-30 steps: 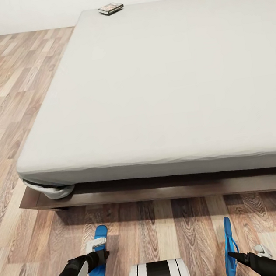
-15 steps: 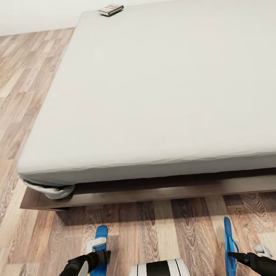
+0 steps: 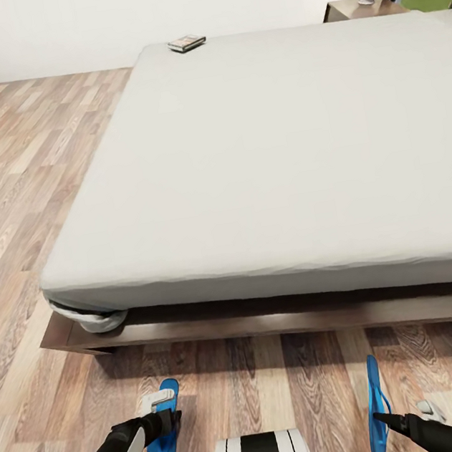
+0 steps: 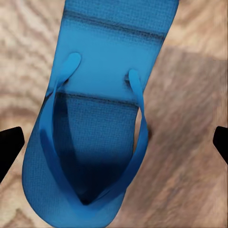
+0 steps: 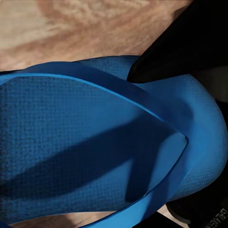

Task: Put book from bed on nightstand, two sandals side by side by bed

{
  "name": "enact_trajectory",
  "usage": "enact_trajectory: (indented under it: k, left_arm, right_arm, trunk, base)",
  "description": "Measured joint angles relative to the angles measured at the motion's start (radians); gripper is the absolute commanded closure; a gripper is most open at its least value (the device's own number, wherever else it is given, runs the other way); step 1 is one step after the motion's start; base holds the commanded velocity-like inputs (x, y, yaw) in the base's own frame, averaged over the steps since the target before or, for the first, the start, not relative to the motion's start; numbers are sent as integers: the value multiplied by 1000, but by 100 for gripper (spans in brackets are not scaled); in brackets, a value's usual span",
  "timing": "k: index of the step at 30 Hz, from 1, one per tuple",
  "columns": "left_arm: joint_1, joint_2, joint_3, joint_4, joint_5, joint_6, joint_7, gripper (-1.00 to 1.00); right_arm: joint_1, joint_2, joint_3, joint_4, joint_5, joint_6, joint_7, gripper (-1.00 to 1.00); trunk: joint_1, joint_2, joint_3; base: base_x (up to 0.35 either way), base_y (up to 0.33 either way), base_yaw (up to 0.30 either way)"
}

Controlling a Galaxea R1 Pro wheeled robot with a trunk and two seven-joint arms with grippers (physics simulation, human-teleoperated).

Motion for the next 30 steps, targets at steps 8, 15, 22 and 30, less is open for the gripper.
enact_trajectory:
  k: [8,15,22,30]
  left_arm:
    - [0,0,0,0,0,0,0,-100]
    - [0,31,1,-8,4,3,-35,-100]
    - [0,169,1,-77,6,113,-463,-100]
    - [0,209,2,-82,4,137,-702,-100]
  right_arm:
    - [0,0,0,0,0,-1,0,100]
    - [0,-1,0,0,0,-1,0,100]
    - [0,0,0,0,0,-1,0,100]
    - [0,1,-3,0,2,-92,-62,100]
  trunk:
    - [0,0,0]
    - [0,0,0]
    - [0,0,0]
    - [0,0,0]
  base:
    - [0,0,0]
    - [0,0,0]
    - [0,0,0]
    - [0,0,0]
